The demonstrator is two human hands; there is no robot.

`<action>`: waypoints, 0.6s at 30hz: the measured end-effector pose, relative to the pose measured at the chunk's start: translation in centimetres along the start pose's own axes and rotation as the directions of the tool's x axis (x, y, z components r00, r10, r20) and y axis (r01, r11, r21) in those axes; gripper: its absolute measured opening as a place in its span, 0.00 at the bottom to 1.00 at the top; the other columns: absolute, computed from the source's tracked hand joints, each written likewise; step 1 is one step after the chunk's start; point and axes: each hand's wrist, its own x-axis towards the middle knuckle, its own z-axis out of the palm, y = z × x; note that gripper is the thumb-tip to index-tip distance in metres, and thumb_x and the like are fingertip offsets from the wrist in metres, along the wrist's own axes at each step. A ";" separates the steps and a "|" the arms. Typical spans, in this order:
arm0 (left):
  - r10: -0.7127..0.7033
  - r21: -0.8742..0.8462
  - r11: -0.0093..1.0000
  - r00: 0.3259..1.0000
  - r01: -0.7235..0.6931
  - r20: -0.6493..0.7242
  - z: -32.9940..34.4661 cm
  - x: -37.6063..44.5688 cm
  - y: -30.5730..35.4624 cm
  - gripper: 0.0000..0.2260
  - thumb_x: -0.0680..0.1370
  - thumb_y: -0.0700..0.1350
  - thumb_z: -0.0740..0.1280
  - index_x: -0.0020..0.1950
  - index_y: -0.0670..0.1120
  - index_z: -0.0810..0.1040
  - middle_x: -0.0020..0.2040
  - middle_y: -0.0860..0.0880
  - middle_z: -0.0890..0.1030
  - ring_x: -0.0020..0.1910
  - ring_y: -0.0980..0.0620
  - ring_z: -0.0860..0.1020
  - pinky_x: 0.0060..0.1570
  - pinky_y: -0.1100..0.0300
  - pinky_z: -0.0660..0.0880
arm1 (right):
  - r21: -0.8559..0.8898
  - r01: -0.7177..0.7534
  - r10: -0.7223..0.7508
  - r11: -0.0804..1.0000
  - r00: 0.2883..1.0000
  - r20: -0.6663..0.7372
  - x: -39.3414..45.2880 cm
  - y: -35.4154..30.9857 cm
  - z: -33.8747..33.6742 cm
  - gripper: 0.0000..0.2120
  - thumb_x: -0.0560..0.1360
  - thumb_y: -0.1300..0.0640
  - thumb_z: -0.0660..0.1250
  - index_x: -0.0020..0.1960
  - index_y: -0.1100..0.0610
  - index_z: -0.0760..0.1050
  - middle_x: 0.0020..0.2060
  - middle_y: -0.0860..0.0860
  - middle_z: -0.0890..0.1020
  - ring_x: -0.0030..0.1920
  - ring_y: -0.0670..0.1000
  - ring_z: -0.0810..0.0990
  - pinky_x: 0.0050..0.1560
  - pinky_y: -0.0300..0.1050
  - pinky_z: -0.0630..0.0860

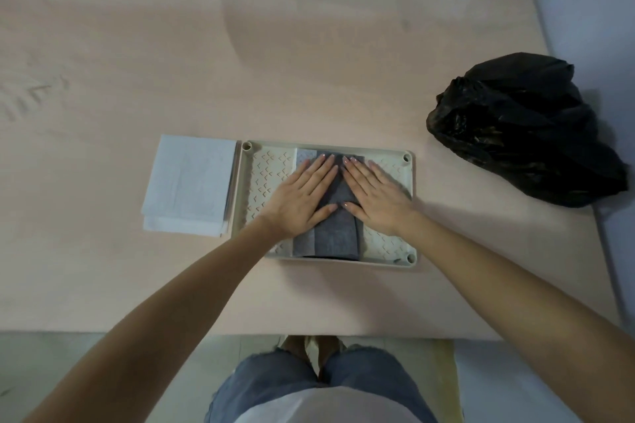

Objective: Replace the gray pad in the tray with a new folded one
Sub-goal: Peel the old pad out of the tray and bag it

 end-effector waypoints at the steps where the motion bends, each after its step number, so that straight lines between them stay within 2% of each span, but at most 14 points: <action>1: 0.021 0.019 1.000 1.000 -0.022 0.018 -0.2 0.1 -0.4 0.33 0.80 0.61 0.43 0.75 0.37 0.57 0.76 0.39 0.58 0.76 0.44 0.55 0.74 0.51 0.50 | 0.007 0.003 -0.003 1.000 1.000 -0.003 0.0 0.0 0.0 0.40 0.72 0.38 0.19 0.74 0.61 0.39 0.76 0.57 0.47 0.76 0.54 0.45 0.74 0.53 0.42; 4: 0.063 0.068 0.995 0.992 -0.070 0.108 0.1 0.3 -1.3 0.39 0.77 0.67 0.40 0.76 0.37 0.53 0.76 0.39 0.55 0.76 0.45 0.53 0.74 0.50 0.49 | 0.017 0.009 -0.009 1.000 1.000 -0.003 -0.2 0.0 -0.3 0.41 0.72 0.37 0.20 0.75 0.62 0.40 0.75 0.56 0.45 0.76 0.53 0.45 0.74 0.52 0.42; 7: 0.042 0.106 0.993 0.989 -0.057 0.141 0.6 0.4 -1.6 0.41 0.75 0.69 0.36 0.76 0.38 0.47 0.77 0.40 0.50 0.77 0.45 0.49 0.76 0.51 0.46 | 0.029 0.027 -0.026 0.999 0.999 -0.028 -0.4 0.2 -1.0 0.37 0.77 0.39 0.30 0.75 0.63 0.50 0.75 0.59 0.54 0.76 0.54 0.52 0.73 0.52 0.45; 9: 0.040 0.112 0.992 0.990 -0.055 0.134 0.7 0.4 -1.6 0.41 0.75 0.69 0.35 0.76 0.38 0.44 0.77 0.41 0.47 0.77 0.46 0.47 0.76 0.51 0.45 | 0.030 0.100 -0.097 0.995 0.993 -0.073 -1.3 -0.1 -1.2 0.32 0.79 0.43 0.40 0.74 0.64 0.53 0.74 0.59 0.56 0.75 0.55 0.54 0.73 0.52 0.47; 11: 0.046 0.108 0.992 0.986 -0.064 0.160 0.7 0.4 -1.7 0.41 0.75 0.69 0.36 0.76 0.38 0.43 0.77 0.41 0.44 0.77 0.46 0.45 0.76 0.51 0.44 | 0.035 0.230 -0.225 0.972 0.968 -0.114 -2.6 -1.0 -1.2 0.29 0.80 0.46 0.44 0.73 0.63 0.57 0.73 0.58 0.59 0.74 0.54 0.58 0.75 0.53 0.50; 14: 0.054 0.079 0.995 0.984 -0.068 0.167 0.5 0.4 -1.7 0.41 0.76 0.68 0.39 0.76 0.37 0.47 0.77 0.39 0.50 0.77 0.45 0.49 0.75 0.50 0.48 | 0.075 0.294 -0.289 0.953 0.955 -0.072 -4.5 -2.1 -0.5 0.28 0.80 0.46 0.46 0.73 0.62 0.61 0.72 0.56 0.64 0.73 0.51 0.62 0.75 0.50 0.53; 16: 0.063 0.070 0.995 0.982 -0.077 0.180 0.3 0.4 -1.7 0.41 0.76 0.68 0.38 0.76 0.37 0.48 0.77 0.39 0.52 0.77 0.45 0.50 0.75 0.50 0.48 | 0.111 0.267 -0.267 0.957 0.964 -0.016 -4.6 -2.1 -0.1 0.28 0.80 0.45 0.46 0.74 0.61 0.59 0.73 0.56 0.63 0.73 0.50 0.60 0.75 0.49 0.51; 18: 0.091 0.057 0.993 0.980 -0.102 0.176 -0.3 0.1 -1.8 0.41 0.76 0.68 0.34 0.76 0.38 0.47 0.77 0.40 0.50 0.77 0.45 0.49 0.75 0.51 0.46 | 0.102 0.264 -0.267 0.959 0.964 0.011 -4.4 -1.8 0.1 0.29 0.80 0.45 0.45 0.74 0.61 0.59 0.73 0.56 0.63 0.73 0.51 0.61 0.74 0.52 0.54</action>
